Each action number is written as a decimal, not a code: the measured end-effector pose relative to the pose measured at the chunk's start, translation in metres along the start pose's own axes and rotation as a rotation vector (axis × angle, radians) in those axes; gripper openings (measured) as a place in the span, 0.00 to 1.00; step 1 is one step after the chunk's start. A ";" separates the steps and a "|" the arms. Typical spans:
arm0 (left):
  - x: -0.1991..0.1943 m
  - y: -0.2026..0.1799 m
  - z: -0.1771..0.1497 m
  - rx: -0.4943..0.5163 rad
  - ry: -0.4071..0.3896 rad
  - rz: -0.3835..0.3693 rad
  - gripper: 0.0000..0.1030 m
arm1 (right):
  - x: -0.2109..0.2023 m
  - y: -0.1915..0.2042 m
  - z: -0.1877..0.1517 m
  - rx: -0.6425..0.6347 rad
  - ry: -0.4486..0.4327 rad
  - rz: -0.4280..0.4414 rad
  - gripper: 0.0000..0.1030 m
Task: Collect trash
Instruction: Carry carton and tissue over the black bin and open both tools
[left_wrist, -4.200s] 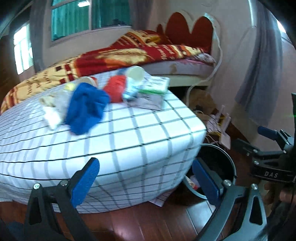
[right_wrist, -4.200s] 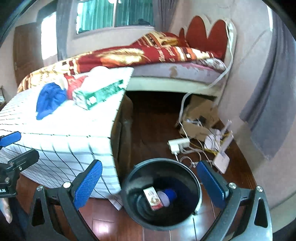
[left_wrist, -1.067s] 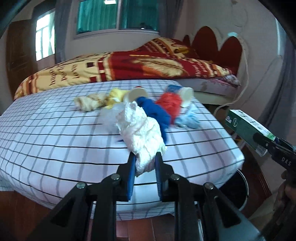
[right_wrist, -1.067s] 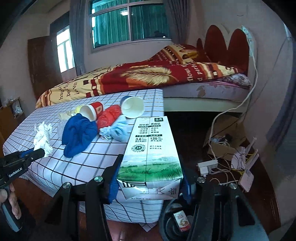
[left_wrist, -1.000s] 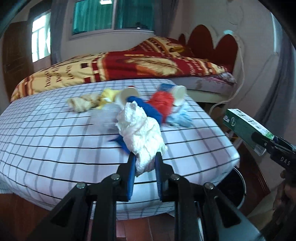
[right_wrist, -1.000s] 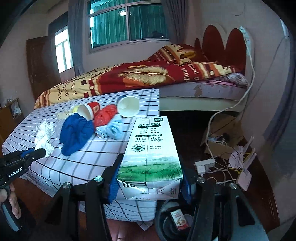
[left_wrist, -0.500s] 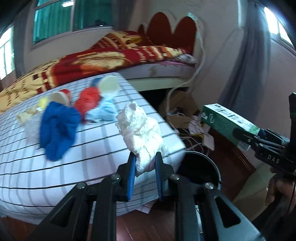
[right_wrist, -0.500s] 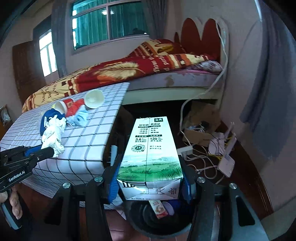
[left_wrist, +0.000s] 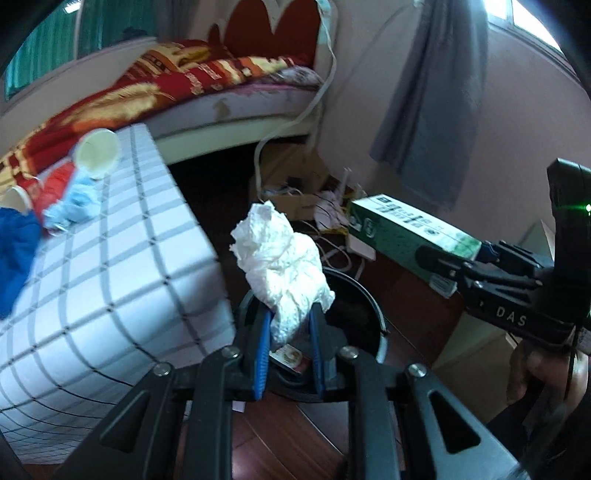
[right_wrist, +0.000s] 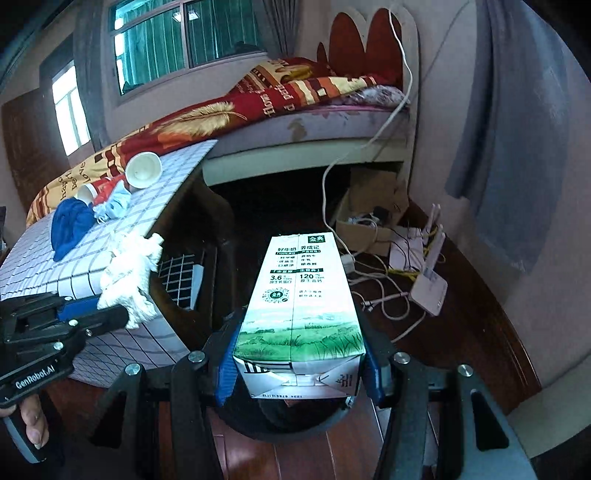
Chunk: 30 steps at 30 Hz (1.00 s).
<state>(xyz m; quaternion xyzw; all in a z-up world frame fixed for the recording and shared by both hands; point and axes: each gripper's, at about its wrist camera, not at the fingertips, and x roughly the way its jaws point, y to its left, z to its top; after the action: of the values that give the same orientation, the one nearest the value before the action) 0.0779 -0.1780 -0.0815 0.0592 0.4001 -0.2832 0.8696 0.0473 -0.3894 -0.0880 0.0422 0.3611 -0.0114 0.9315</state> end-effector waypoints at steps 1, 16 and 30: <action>0.005 -0.002 -0.002 -0.003 0.014 -0.008 0.20 | 0.001 -0.002 -0.002 0.001 0.004 0.000 0.55; 0.078 0.002 -0.030 -0.068 0.152 -0.036 0.20 | 0.064 -0.014 -0.043 -0.036 0.149 0.038 0.55; 0.130 0.015 -0.045 -0.144 0.255 -0.013 0.65 | 0.140 0.003 -0.068 -0.148 0.325 0.014 0.86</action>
<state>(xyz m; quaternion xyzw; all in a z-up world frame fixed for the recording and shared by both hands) 0.1239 -0.2092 -0.2082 0.0293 0.5270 -0.2495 0.8119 0.1048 -0.3787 -0.2319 -0.0225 0.5065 0.0285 0.8615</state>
